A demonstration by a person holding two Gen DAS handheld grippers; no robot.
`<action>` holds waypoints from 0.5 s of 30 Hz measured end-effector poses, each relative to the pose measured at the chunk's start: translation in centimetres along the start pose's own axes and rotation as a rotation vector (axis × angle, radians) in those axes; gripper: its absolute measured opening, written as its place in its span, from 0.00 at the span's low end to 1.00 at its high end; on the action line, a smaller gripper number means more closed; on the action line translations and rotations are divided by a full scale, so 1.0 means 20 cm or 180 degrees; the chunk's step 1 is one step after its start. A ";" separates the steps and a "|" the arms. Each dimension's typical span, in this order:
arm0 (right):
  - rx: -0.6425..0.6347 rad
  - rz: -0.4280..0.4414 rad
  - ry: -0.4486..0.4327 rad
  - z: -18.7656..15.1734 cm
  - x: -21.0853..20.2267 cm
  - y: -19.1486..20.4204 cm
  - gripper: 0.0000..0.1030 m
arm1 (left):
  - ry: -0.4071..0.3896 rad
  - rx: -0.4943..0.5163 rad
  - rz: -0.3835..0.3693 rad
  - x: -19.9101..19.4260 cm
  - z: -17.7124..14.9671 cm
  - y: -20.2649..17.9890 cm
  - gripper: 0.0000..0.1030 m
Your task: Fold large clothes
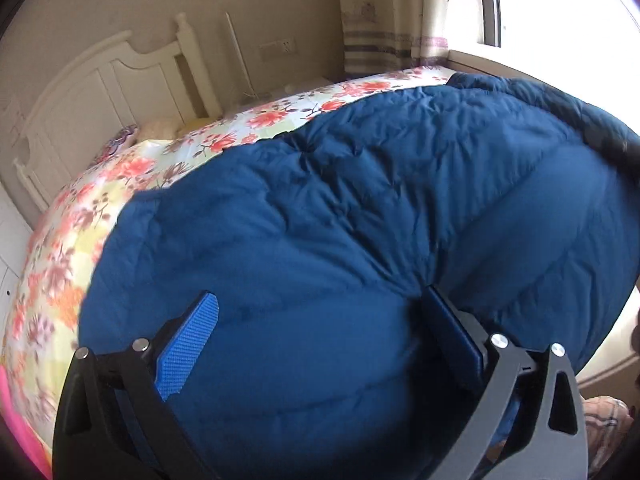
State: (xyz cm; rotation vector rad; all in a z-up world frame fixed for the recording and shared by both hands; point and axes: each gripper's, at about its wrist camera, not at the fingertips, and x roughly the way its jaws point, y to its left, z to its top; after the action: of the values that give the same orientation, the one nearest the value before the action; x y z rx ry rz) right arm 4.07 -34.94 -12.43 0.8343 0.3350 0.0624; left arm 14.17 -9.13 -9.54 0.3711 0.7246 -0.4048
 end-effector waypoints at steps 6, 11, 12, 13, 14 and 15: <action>-0.0427 -0.0094 -0.0111 0.02 -0.02 0.21 0.32 | -0.0068 0.0197 -0.0272 -0.18 -0.17 0.01 0.98; -0.1673 -0.0158 -0.0316 -0.06 -0.01 0.79 0.32 | -0.0011 0.0030 -0.0910 -0.38 -0.32 0.29 0.97; -0.1967 -0.0154 -0.0329 -0.10 0.01 0.92 0.32 | -0.0135 -0.0142 -0.0856 -0.44 -0.32 0.40 0.97; -0.2346 -0.0139 -0.0331 -0.18 0.05 1.08 0.32 | -0.0265 -0.0320 -0.0770 -0.51 -0.33 0.52 0.97; -0.2693 -0.0146 -0.0318 -0.26 0.09 1.22 0.32 | -0.0486 -0.0618 -0.0610 -0.61 -0.33 0.71 0.97; -0.3113 -0.0183 -0.0292 -0.38 0.15 1.37 0.32 | -0.0615 -0.0808 -0.0524 -0.67 -0.34 0.82 0.97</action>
State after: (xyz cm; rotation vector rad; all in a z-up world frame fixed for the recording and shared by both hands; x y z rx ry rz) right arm 6.62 -10.53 2.28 -0.1414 0.2006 0.1203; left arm 9.18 11.15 -1.78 0.0320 0.6101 -0.4902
